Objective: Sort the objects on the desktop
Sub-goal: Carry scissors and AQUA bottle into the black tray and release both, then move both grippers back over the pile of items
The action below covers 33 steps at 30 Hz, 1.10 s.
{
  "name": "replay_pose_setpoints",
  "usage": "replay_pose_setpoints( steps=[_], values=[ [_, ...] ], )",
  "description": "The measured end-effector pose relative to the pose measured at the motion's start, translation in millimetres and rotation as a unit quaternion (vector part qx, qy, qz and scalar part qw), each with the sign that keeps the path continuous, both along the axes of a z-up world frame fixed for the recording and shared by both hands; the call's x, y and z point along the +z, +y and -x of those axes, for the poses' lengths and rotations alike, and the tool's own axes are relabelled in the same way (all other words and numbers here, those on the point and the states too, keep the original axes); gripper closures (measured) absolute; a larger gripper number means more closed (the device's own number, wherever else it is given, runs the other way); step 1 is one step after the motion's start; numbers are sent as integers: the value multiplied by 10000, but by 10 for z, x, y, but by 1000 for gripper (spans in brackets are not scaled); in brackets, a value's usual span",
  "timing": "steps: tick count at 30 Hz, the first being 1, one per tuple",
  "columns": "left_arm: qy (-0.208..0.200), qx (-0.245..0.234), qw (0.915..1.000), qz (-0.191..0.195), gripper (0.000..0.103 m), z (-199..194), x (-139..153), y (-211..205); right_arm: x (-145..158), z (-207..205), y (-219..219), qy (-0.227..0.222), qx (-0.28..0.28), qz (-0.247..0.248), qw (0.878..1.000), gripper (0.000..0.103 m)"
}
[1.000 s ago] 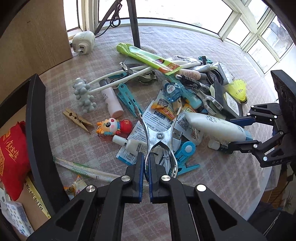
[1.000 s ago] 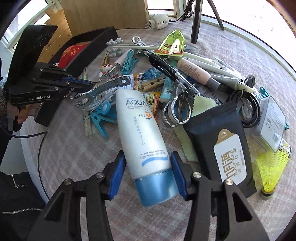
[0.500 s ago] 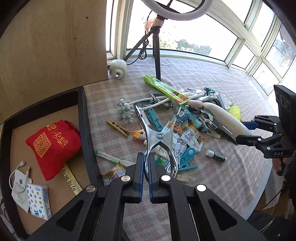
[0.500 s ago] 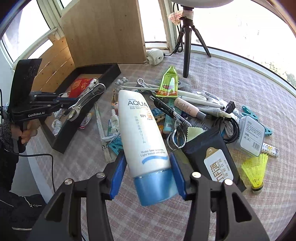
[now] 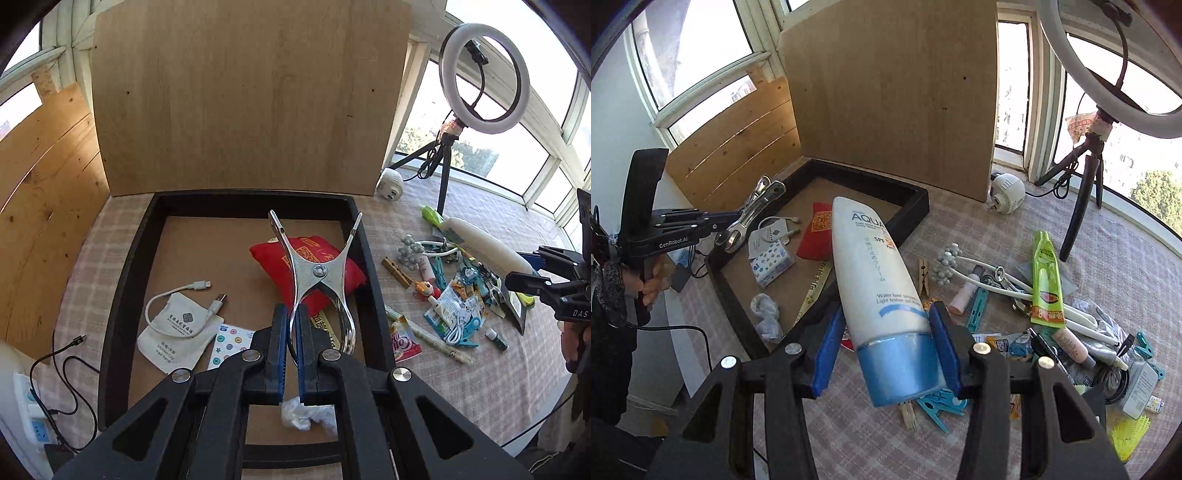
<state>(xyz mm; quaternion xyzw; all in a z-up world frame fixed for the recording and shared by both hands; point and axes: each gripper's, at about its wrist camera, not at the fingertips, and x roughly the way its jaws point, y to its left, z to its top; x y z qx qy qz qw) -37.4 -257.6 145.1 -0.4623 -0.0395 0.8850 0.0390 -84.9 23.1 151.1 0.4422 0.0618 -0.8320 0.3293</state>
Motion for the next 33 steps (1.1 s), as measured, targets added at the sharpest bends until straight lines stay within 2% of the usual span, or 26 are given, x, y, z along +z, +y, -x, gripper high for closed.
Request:
replay_pose_setpoints(
  steps=[2, 3, 4, 10, 12, 13, 15, 18, 23, 33],
  values=[
    [20, 219, 9998, 24, 99, 89, 6, -186, 17, 142, -235, 37, 126, -25, 9999, 60],
    [19, 298, 9996, 25, 99, 135, 4, -260, 20, 225, -365, 75, 193, -53, 9998, 63],
    [21, 373, 9993, 19, 99, 180, 0, -324, 20, 304, -489, 93, 252, -77, 9996, 72],
    [-9, 684, 9977, 23, 99, 519, -123, -576, -89, 814, -1315, 112, 525, -38, 9986, 73],
    [-13, 873, 9962, 41, 95, 622, -168, -667, -106, 940, -1536, 158, 633, 10, 9979, 71],
    [-52, 973, 9952, 7, 86, 664, -193, -716, -132, 1008, -1621, 69, 603, -91, 9981, 60],
    [-28, 1091, 9940, -50, 79, 696, -214, -811, -166, 1124, -1740, -69, 546, -180, 9983, 56],
    [49, 1131, 9936, -71, 79, 664, -197, -878, -141, 1155, -1662, -43, 504, -141, 9986, 52],
    [88, 1038, 9945, -84, 79, 630, -166, -865, -104, 1180, -1320, -108, 237, 85, 9996, 52],
    [199, 504, 9985, -55, 79, 423, -40, -405, 169, 950, -554, 285, -412, 86, 9987, 52]
  ],
)
